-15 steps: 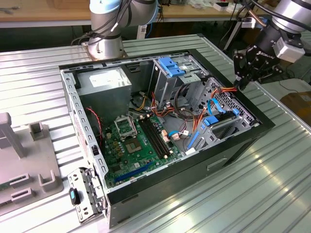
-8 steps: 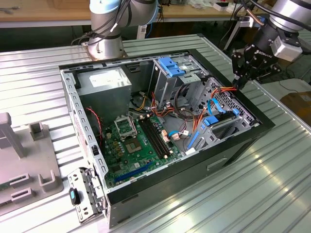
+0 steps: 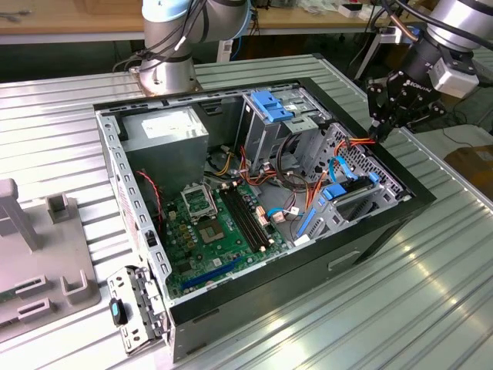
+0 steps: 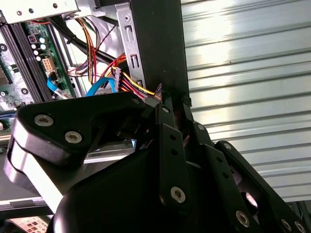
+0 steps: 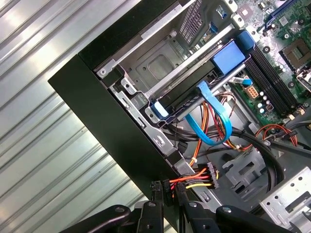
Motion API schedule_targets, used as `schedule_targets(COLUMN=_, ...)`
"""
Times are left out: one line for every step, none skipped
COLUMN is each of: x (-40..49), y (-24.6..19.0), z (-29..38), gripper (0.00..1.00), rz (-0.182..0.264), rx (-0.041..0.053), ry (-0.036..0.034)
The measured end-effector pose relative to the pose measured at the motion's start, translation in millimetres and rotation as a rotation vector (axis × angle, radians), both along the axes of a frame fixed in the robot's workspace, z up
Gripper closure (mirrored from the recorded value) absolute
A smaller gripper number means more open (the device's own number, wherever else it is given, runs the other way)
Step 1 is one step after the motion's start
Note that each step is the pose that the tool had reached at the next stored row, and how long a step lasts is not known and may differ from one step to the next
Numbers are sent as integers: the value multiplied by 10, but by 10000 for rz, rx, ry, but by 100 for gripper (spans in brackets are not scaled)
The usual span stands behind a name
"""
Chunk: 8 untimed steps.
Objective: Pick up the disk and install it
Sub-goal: 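Insert the first disk wire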
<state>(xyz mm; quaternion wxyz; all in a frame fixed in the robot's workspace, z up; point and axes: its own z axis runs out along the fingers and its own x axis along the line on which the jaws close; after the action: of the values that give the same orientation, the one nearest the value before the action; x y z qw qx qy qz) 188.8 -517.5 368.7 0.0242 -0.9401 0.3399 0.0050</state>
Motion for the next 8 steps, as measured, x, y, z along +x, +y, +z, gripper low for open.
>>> schedule_targets(x=0, y=0, z=0, gripper=76, rz=0, rx=0, ry=0)
schedule_targets(x=0, y=0, z=0, gripper=76, rz=0, rx=-1, ry=0)
schedule_targets(x=0, y=0, z=0, gripper=76, rz=0, rx=-1, ry=0)
schedule_targets(x=0, y=-2, z=-1, gripper=76, rz=0, rx=-1, ry=0)
schedule_targets(x=0, y=-7, z=-1, gripper=76, rz=1, rx=0, ry=0)
schedule_targets(x=0, y=-12, z=0, gripper=76, rz=1, rx=0, ry=0)
schedule_targets(x=0, y=-14, z=0, gripper=76, rz=1, rx=-1, ry=0)
schedule_targets(x=0, y=-14, z=0, gripper=76, rz=5, rx=-1, ry=0)
